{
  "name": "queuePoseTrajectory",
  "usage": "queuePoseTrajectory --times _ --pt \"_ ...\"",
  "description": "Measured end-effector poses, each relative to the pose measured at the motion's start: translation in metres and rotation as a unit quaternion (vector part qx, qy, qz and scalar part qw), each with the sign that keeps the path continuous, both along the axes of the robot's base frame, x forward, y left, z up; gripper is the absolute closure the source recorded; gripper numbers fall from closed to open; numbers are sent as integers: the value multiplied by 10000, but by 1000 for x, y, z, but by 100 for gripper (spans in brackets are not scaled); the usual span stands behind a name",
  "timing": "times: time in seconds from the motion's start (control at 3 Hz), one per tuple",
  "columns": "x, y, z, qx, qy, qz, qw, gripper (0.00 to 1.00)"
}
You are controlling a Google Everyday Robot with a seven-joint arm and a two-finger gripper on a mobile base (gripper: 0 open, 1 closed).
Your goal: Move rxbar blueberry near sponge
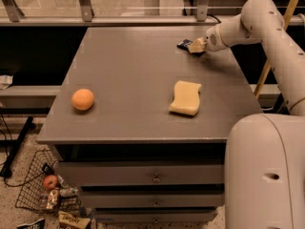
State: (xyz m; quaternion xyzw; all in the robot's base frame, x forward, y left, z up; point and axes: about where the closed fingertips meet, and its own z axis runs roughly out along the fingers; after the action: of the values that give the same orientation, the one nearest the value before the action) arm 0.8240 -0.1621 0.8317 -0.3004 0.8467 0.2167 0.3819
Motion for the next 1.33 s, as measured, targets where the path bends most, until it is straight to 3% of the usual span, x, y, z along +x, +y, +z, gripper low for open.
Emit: queuePoseTrajectory --times 1.33 --pt "0 0 0 0 -1 2 10000 100"
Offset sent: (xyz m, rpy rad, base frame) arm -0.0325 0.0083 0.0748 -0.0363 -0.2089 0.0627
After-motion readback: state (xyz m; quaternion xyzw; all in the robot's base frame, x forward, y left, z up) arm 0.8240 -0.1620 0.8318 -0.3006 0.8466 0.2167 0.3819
